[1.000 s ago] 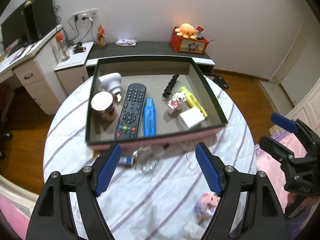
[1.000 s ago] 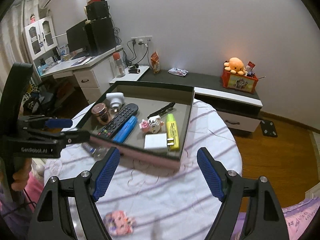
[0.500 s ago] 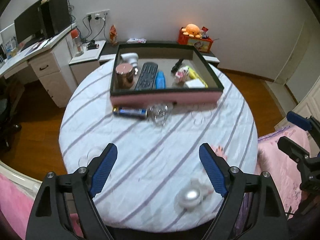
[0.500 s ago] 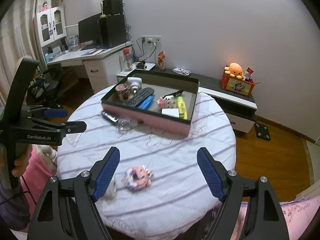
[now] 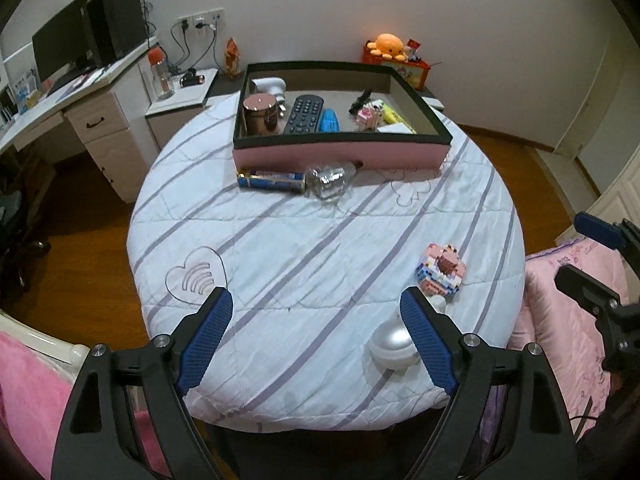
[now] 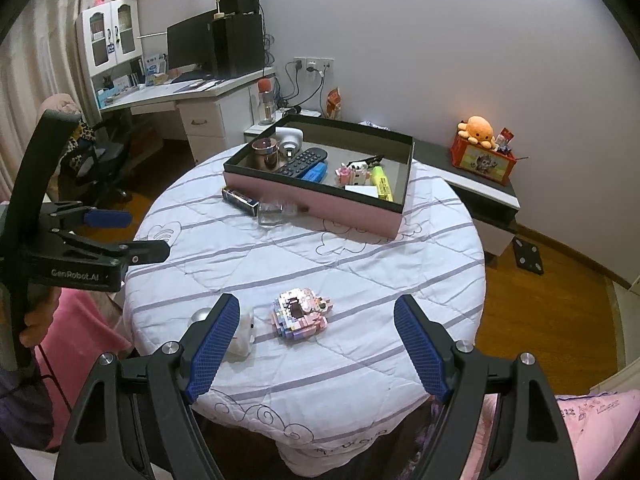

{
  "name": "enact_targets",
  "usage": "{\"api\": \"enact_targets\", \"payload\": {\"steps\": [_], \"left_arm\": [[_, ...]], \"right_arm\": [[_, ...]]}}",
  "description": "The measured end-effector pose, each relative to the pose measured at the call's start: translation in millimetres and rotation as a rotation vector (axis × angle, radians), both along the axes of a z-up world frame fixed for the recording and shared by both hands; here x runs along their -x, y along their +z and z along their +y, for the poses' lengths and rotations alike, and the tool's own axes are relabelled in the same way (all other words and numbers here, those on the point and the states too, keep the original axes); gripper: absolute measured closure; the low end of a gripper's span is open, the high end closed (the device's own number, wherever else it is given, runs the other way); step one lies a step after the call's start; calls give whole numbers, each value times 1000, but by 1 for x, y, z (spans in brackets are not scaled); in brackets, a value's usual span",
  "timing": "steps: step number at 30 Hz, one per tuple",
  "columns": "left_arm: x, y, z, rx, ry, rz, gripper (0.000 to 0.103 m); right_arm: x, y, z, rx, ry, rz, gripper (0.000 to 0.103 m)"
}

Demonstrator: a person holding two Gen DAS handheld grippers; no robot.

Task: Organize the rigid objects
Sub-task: 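Withdraw both open tools from the box over the table, then grasp the white round toy with the left tool while the right tool grasps the colorful block figure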

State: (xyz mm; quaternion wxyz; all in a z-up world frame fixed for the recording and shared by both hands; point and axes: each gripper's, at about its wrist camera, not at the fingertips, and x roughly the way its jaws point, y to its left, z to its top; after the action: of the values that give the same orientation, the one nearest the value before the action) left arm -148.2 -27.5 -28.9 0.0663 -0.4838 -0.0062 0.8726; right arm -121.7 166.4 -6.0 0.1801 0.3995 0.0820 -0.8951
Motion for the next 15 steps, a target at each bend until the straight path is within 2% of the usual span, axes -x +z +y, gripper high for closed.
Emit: {"api": "enact_targets", "payload": {"steps": [8, 15], "left_arm": [[-10, -19, 14, -17, -45, -54, 11], [-13, -47, 26, -47, -15, -133, 9]], "right_arm": [[24, -30, -3, 2, 39, -104, 22], [49, -74, -15, -65, 130, -195, 22]]}}
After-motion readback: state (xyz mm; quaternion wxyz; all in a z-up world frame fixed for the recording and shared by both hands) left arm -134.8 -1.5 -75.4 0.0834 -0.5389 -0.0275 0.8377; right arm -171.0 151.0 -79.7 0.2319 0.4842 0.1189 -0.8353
